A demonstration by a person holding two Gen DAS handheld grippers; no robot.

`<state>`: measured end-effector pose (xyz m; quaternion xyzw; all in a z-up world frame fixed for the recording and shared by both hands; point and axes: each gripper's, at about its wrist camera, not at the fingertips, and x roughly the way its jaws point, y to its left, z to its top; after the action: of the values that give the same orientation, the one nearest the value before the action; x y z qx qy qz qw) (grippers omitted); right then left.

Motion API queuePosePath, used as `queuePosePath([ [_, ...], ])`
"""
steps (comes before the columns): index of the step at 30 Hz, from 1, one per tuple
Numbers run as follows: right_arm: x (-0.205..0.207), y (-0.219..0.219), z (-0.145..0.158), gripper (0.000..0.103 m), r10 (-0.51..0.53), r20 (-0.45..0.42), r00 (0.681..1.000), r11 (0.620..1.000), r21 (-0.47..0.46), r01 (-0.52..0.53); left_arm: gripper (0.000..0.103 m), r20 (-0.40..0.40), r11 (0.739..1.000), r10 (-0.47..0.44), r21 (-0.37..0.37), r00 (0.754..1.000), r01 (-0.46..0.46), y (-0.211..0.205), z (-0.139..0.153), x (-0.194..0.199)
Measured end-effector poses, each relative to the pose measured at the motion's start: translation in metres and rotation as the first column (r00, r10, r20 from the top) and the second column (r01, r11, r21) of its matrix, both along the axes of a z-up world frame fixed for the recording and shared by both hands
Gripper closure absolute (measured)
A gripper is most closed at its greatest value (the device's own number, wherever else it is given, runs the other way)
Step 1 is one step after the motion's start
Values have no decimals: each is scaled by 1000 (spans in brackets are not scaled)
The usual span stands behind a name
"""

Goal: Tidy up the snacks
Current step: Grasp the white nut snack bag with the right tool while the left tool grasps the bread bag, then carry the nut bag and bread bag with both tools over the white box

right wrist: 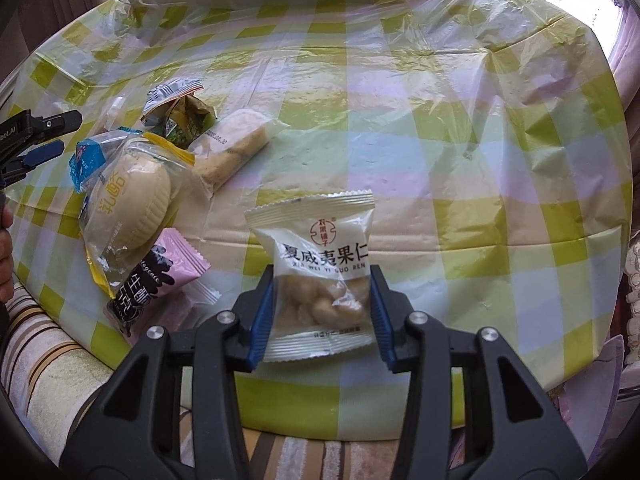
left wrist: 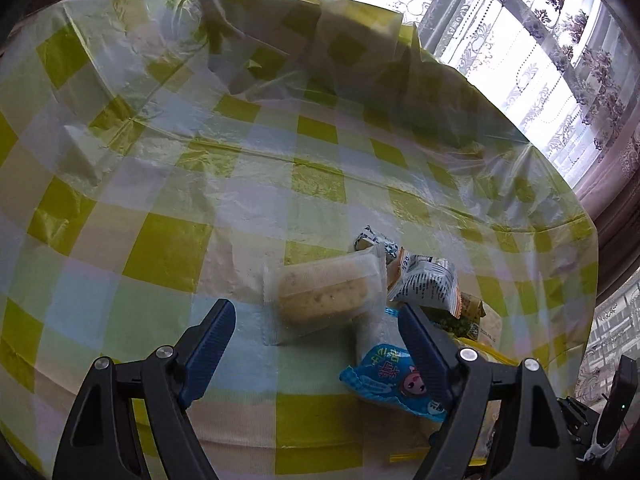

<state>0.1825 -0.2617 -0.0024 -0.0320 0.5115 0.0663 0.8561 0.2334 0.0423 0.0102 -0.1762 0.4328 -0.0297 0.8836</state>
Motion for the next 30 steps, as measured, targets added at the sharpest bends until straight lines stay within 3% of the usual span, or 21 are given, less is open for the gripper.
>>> queuePosePath([
  [3, 0, 0, 1, 56, -3, 1, 1000, 1000, 1, 3, 19, -15, 999, 3, -34, 1000, -3, -2, -5, 14],
  [7, 1, 0, 1, 56, -5, 3, 1000, 1000, 0, 5, 19, -65, 1000, -2, 3, 998, 3, -13, -15, 35],
  [8, 1, 0, 1, 56, -5, 3, 1000, 1000, 1, 5, 25, -81, 1000, -3, 0, 997, 3, -15, -19, 38],
  [13, 3, 1, 1, 55, -6, 5, 1000, 1000, 0, 6, 30, -69, 992, 3, 129, 998, 6, -24, -22, 50],
  [18, 4, 0, 1, 55, -6, 8, 1000, 1000, 2, 6, 39, -57, 981, 20, 194, 998, -9, -22, -22, 54],
  [30, 4, 1, 1, 55, -4, 7, 1000, 1000, 2, 4, 38, -74, 951, 25, 310, 997, -1, -26, -23, 44],
])
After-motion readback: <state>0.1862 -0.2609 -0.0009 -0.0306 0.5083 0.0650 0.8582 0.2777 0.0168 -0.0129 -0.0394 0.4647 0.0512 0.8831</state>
